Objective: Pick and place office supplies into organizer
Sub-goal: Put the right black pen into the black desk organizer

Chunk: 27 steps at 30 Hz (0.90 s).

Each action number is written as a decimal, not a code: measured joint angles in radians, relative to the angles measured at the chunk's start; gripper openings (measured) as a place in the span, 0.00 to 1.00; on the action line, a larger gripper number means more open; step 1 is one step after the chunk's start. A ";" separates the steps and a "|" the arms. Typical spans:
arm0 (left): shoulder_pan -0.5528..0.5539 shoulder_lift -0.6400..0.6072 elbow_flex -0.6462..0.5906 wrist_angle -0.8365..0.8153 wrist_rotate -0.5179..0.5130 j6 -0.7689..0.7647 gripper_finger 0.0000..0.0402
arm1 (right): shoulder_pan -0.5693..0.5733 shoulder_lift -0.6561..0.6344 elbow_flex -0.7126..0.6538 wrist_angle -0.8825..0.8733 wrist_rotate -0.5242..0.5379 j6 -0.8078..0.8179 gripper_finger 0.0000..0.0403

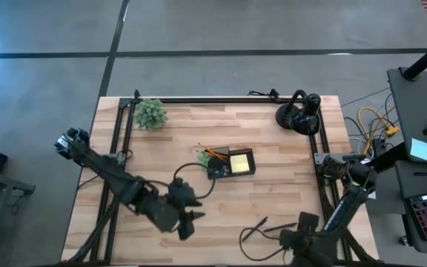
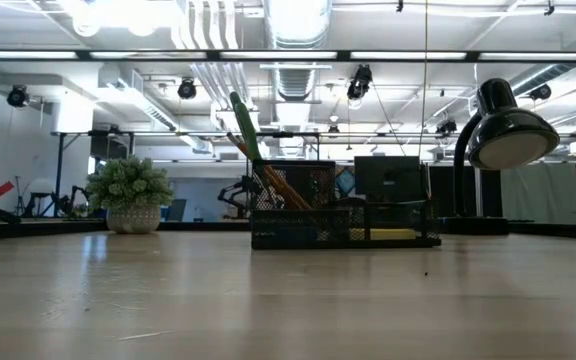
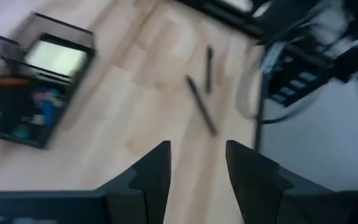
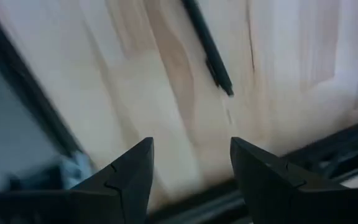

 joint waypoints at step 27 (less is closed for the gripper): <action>-0.184 0.038 -0.318 0.065 -0.072 -0.623 0.35 | -0.068 -0.386 -0.567 0.467 0.024 -0.337 0.50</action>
